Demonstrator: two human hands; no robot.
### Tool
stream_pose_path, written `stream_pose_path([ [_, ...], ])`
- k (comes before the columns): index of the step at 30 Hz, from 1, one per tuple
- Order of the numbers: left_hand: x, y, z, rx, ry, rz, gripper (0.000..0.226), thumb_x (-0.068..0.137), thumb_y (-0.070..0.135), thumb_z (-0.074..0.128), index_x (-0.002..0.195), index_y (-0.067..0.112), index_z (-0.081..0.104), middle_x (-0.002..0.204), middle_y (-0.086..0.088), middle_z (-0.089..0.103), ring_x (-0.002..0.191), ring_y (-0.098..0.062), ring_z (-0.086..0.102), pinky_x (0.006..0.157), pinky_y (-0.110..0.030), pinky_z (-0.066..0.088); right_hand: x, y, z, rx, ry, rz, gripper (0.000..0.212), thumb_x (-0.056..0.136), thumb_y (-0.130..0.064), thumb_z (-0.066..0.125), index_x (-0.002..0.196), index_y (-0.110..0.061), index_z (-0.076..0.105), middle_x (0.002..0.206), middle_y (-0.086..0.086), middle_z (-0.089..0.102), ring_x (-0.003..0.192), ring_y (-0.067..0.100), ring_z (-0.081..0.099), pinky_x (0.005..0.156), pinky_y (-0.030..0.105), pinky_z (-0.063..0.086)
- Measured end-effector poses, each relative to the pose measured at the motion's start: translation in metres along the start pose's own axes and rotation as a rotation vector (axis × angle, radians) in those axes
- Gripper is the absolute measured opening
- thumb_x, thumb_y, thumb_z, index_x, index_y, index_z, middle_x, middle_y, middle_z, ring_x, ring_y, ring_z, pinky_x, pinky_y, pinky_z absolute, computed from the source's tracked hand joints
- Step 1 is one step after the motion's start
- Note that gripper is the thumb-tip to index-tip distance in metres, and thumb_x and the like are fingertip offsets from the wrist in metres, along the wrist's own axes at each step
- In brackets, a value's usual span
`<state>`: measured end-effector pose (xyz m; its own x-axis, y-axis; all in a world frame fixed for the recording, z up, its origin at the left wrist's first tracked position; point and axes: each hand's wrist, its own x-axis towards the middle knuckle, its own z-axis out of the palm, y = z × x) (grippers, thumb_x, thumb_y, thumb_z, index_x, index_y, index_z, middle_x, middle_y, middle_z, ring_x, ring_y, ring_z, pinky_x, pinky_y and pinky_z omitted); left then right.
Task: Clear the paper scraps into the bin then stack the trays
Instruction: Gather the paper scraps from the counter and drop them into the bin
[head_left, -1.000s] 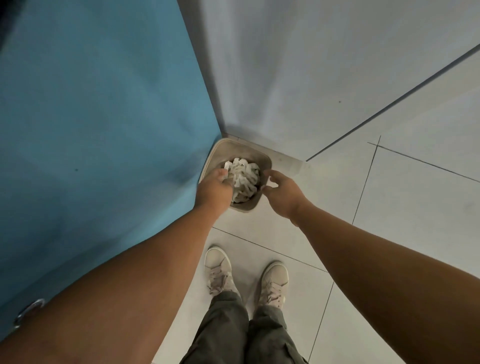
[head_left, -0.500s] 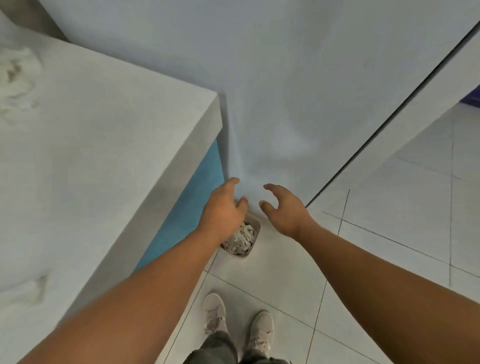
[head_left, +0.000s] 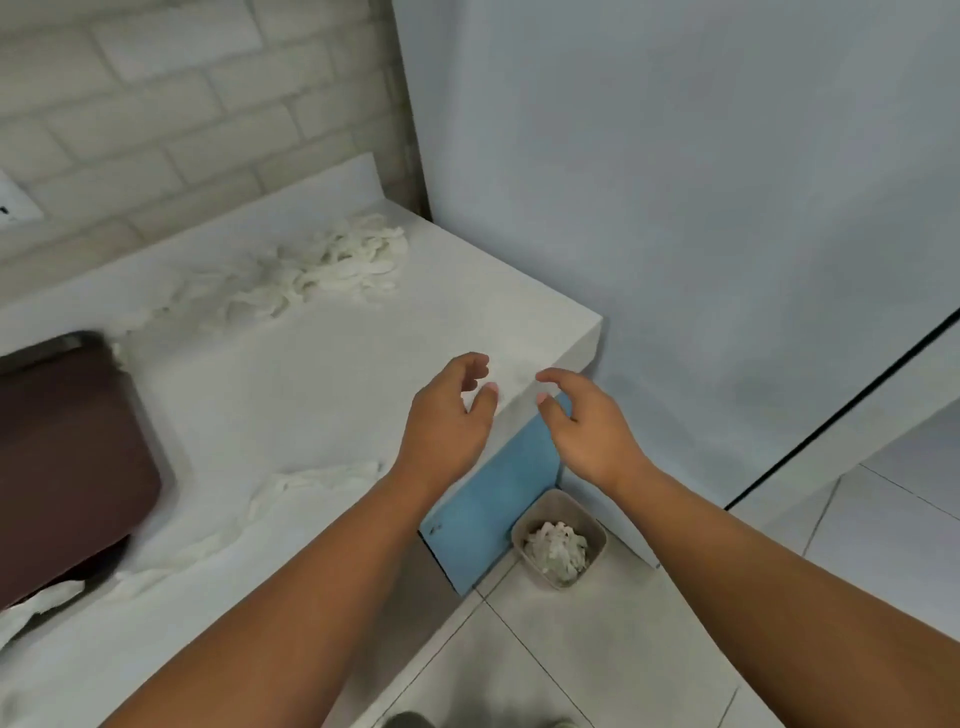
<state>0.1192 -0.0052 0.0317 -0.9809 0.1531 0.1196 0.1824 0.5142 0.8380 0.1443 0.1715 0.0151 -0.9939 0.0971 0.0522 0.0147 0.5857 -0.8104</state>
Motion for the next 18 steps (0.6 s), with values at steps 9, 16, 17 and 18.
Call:
stream_pose_path([
  [9,-0.056,-0.081,-0.143,0.292,0.111,-0.229,0.026,0.099,0.03,0.055,0.124,0.027,0.06,0.112,0.016,0.061,0.099,-0.007,0.059,0.088,-0.022,0.046,-0.005,-0.082,0.119,-0.133,-0.349,-0.281,0.031,0.097,-0.027,0.055,0.127,-0.02,0.059,0.133,-0.002,0.056,0.124,0.015,0.051,0.104,0.019,0.034],
  [16,-0.094,-0.141,-0.211,0.489,0.007,-0.324,0.033,0.093,0.03,0.064,0.125,0.023,0.06,0.115,0.006,0.062,0.087,-0.009,0.055,0.081,-0.022,0.042,-0.005,-0.121,0.197,-0.405,-0.422,-0.308,0.047,0.096,-0.032,0.052,0.142,-0.025,0.045,0.141,0.0,0.046,0.125,0.02,0.043,0.1,0.031,0.043],
  [17,-0.097,-0.146,-0.216,0.514,-0.027,-0.339,0.035,0.092,0.032,0.066,0.125,0.023,0.06,0.115,0.005,0.061,0.091,-0.01,0.055,0.082,-0.023,0.043,-0.005,-0.125,0.205,-0.427,-0.426,-0.305,0.049,0.096,-0.033,0.052,0.144,-0.025,0.043,0.141,0.001,0.045,0.124,0.021,0.044,0.098,0.032,0.044],
  [18,-0.1,-0.151,-0.22,0.54,-0.059,-0.35,0.036,0.091,0.033,0.067,0.125,0.023,0.06,0.115,0.004,0.06,0.095,-0.012,0.057,0.084,-0.024,0.045,-0.005,-0.128,0.213,-0.445,-0.432,-0.302,0.05,0.096,-0.034,0.052,0.144,-0.026,0.042,0.139,0.002,0.046,0.122,0.022,0.046,0.096,0.033,0.046],
])
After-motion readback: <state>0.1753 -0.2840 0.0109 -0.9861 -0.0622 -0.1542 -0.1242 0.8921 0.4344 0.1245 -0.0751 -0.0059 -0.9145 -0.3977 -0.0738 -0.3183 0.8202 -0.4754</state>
